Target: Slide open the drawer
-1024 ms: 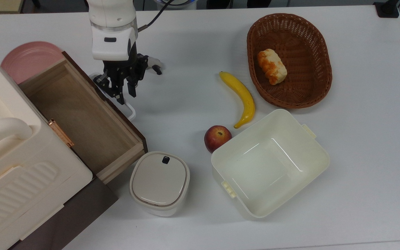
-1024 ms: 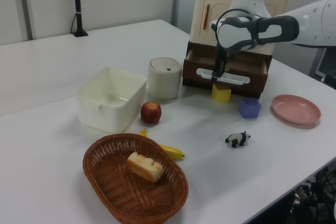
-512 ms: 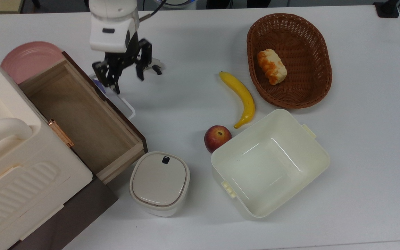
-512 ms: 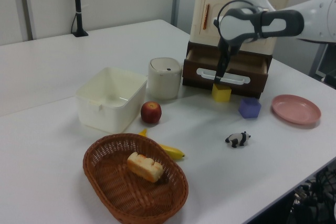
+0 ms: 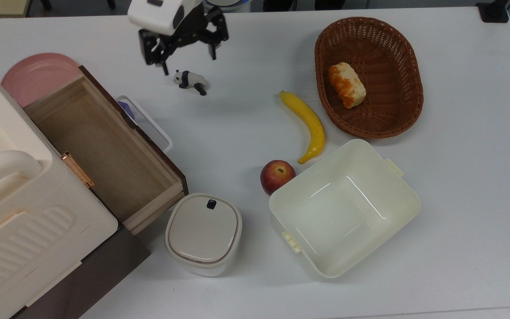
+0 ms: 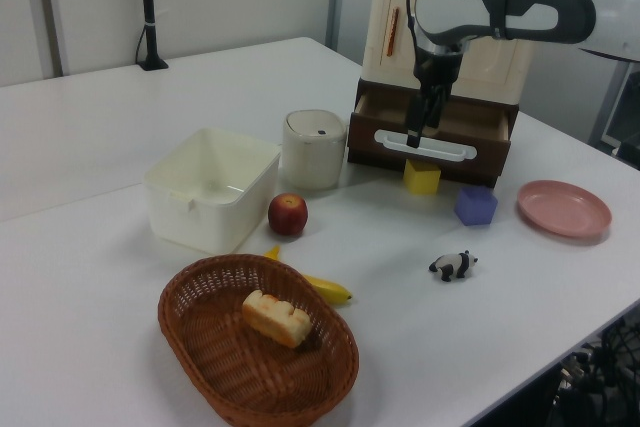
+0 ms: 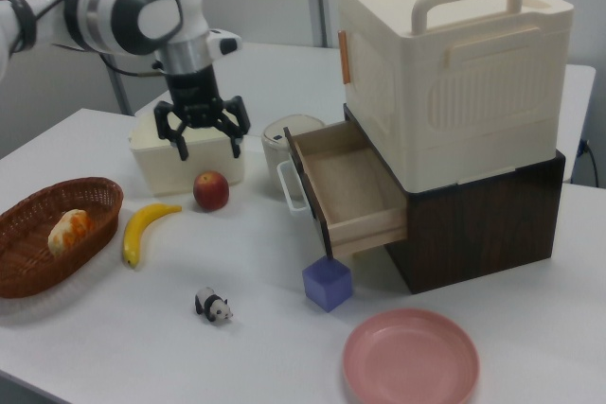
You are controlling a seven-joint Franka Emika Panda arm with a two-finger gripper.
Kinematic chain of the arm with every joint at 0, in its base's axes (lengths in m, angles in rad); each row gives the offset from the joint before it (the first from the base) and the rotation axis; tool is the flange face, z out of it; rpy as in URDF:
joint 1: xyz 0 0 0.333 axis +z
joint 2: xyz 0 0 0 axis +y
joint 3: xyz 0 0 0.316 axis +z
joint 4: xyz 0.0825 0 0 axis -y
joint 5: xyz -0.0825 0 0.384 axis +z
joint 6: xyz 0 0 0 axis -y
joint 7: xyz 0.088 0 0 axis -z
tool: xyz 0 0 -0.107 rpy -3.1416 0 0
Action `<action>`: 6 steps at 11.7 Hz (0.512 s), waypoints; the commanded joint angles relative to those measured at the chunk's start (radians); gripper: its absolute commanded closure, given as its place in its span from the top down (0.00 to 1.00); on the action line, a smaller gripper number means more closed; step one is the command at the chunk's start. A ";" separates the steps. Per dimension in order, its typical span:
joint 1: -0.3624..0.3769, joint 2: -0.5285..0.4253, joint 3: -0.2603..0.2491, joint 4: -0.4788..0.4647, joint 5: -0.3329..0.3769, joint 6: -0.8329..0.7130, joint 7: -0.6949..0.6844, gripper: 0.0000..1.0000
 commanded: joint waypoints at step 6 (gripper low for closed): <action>0.143 -0.065 -0.108 0.042 -0.001 -0.191 0.528 1.00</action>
